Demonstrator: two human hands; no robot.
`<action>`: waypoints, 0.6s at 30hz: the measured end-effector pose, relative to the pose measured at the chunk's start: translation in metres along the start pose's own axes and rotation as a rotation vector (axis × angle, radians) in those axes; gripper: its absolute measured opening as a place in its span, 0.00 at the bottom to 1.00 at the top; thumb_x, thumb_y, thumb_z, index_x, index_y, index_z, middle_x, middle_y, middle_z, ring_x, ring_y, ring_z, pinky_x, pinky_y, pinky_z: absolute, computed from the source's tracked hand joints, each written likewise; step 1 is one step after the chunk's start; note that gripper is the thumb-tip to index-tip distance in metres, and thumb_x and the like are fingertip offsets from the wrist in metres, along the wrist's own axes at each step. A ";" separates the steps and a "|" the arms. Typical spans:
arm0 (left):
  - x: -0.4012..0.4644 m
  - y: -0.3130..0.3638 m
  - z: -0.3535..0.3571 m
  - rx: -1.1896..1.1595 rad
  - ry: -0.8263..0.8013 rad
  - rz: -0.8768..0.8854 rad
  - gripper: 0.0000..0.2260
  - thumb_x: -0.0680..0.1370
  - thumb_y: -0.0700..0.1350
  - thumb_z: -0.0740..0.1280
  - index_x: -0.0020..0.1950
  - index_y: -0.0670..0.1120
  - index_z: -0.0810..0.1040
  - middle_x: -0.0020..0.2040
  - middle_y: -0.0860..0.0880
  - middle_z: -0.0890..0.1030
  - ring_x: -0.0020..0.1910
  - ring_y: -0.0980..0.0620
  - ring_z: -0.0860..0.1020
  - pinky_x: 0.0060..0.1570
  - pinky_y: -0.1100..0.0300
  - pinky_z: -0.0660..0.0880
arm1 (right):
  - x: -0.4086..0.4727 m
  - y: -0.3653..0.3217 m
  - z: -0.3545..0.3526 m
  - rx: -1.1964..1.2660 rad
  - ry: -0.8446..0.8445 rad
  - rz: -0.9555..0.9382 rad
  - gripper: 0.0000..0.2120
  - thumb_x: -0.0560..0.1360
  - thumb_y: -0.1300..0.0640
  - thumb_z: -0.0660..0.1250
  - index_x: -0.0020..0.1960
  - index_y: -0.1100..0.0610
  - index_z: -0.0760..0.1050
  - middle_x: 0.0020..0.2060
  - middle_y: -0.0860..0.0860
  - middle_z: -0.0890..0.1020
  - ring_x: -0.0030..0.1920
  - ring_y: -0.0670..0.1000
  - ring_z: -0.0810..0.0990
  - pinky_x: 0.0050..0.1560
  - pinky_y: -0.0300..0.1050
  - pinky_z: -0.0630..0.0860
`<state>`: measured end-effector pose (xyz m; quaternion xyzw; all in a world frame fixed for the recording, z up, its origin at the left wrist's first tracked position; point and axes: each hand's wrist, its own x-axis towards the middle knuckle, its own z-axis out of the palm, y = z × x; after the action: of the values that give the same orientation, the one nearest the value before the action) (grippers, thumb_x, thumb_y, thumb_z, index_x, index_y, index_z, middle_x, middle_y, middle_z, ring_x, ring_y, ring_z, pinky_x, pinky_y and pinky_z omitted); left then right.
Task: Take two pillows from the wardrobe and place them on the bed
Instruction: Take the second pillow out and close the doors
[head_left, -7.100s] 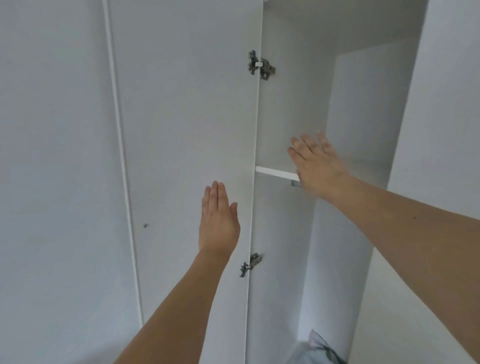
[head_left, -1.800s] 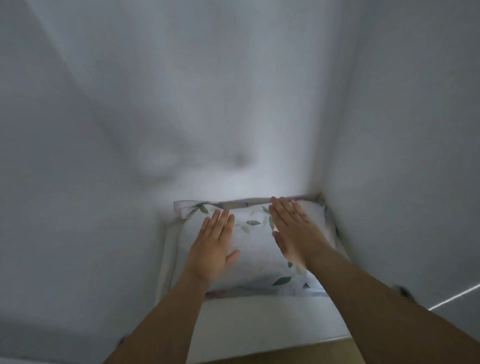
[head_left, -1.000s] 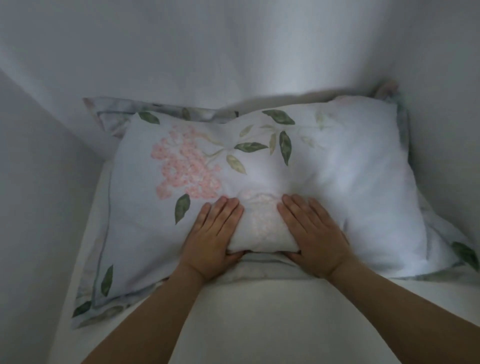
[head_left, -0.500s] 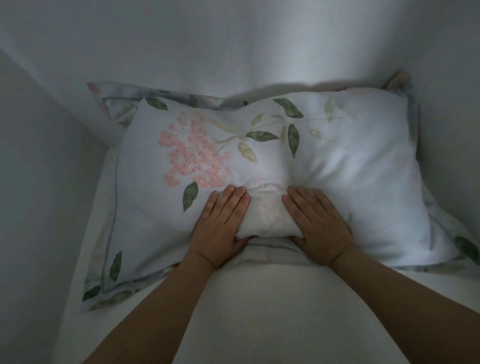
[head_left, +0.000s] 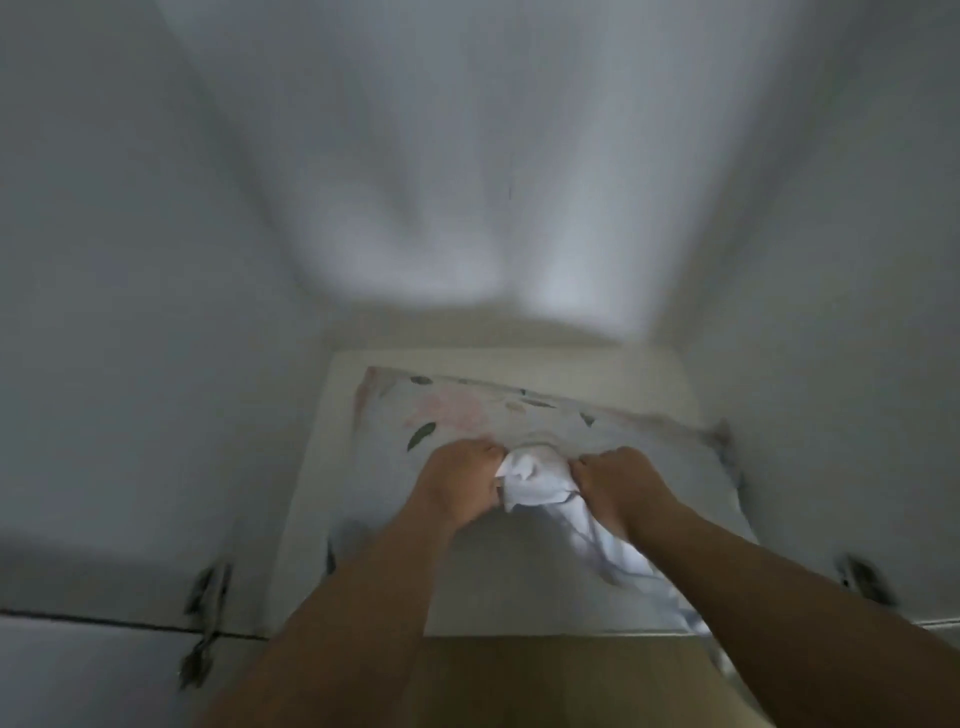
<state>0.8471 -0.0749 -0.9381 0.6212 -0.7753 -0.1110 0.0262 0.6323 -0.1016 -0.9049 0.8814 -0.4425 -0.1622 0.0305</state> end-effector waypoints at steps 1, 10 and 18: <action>-0.006 0.010 -0.041 -0.008 0.020 -0.021 0.12 0.76 0.50 0.65 0.57 0.47 0.78 0.54 0.46 0.81 0.54 0.43 0.79 0.51 0.54 0.74 | -0.008 0.009 -0.041 0.006 -0.005 -0.008 0.08 0.75 0.54 0.60 0.50 0.52 0.77 0.46 0.50 0.84 0.47 0.56 0.83 0.43 0.41 0.69; -0.087 0.102 -0.411 0.005 0.032 0.026 0.07 0.77 0.44 0.62 0.50 0.42 0.77 0.46 0.43 0.82 0.45 0.41 0.79 0.40 0.57 0.66 | -0.131 0.078 -0.392 0.115 -0.065 -0.082 0.19 0.80 0.41 0.53 0.59 0.52 0.74 0.55 0.52 0.80 0.55 0.55 0.80 0.52 0.48 0.73; -0.179 0.208 -0.627 0.011 0.128 0.017 0.07 0.79 0.44 0.61 0.50 0.44 0.77 0.48 0.43 0.82 0.48 0.41 0.78 0.42 0.55 0.64 | -0.264 0.088 -0.588 0.329 0.057 -0.045 0.30 0.63 0.32 0.65 0.59 0.47 0.65 0.50 0.45 0.79 0.49 0.51 0.79 0.50 0.51 0.76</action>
<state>0.8005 0.0531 -0.2676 0.6207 -0.7778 -0.0666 0.0733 0.6017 0.0005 -0.2632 0.8884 -0.4422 -0.0632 -0.1054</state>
